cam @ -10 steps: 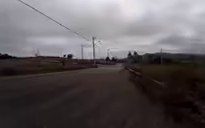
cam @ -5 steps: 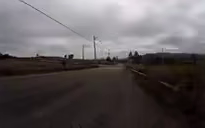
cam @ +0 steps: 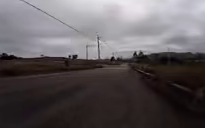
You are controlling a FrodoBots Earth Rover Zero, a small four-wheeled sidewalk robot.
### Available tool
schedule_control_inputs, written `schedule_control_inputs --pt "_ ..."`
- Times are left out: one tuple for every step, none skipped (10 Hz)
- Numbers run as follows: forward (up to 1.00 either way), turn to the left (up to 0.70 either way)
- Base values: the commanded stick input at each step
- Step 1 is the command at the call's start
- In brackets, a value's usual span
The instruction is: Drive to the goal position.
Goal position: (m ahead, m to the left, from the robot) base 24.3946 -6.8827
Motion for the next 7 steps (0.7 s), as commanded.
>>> schedule_control_inputs --pt "0.70 0.00" --pt "0.70 0.00" --pt "0.70 0.00" --pt "0.70 0.00" --pt "0.70 0.00" --pt "0.70 0.00" --pt "0.70 0.00"
